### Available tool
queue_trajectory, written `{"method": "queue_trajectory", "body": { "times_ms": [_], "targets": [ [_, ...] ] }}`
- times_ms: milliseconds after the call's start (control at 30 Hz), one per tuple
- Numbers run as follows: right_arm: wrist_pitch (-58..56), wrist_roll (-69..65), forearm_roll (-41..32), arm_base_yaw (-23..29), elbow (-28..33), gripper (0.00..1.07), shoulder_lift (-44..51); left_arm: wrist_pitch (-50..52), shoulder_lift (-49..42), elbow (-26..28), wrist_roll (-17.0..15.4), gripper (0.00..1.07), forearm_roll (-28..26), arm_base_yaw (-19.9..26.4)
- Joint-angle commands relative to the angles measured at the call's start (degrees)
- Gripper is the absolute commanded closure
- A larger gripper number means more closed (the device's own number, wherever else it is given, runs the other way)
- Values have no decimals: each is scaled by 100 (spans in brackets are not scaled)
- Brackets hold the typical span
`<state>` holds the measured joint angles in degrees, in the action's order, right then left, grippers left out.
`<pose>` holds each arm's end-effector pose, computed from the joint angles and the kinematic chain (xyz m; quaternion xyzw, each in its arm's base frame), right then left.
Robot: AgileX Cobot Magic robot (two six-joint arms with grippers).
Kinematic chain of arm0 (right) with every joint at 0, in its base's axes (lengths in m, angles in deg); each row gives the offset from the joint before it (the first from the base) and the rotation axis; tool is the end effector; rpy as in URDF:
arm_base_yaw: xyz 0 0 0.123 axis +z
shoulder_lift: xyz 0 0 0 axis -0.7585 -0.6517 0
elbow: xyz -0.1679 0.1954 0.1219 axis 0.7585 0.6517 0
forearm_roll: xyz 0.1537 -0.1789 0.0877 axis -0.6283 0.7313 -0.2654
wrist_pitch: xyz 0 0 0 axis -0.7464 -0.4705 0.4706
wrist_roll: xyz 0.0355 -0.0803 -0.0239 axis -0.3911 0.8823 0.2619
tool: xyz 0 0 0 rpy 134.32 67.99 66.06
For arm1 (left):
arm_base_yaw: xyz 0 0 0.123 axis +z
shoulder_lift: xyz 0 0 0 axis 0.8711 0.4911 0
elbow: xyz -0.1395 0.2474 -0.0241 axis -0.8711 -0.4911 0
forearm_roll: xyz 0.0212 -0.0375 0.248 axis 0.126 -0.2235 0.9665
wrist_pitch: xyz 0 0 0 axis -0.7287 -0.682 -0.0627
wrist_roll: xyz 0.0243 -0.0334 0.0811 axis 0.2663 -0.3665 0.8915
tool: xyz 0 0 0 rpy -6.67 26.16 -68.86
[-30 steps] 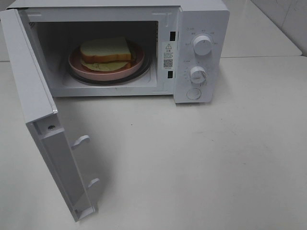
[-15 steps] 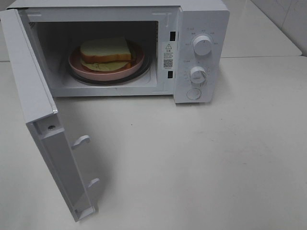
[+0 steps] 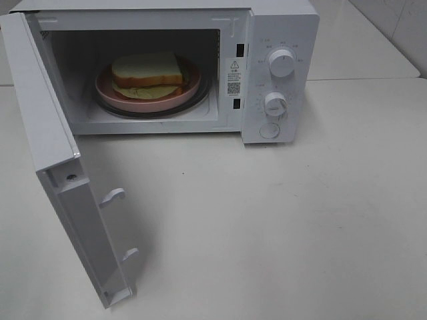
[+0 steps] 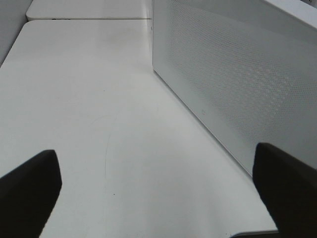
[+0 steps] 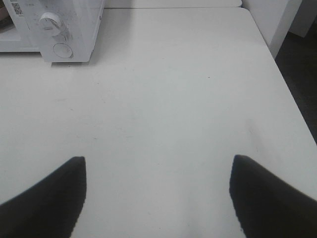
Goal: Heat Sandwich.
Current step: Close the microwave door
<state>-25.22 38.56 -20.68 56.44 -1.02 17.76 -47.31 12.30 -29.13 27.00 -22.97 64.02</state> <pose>-0.0046 -0.0124 0.2805 0.0001 0.8448 -0.0099 0.5349 -0.0042 -0.0123 0.2784 0.0192 0.8448 -0.0344 0.5336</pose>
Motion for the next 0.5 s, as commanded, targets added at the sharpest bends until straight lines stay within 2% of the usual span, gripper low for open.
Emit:
{"method": "queue_trajectory", "body": {
  "times_ms": [33, 500],
  "targets": [
    [46, 74, -29, -46, 11, 31, 155, 11, -120, -11, -34, 5, -11, -6],
    [46, 69, -29, -46, 11, 31, 155, 11, -120, -11, -34, 5, -11, -6]
  ]
}}
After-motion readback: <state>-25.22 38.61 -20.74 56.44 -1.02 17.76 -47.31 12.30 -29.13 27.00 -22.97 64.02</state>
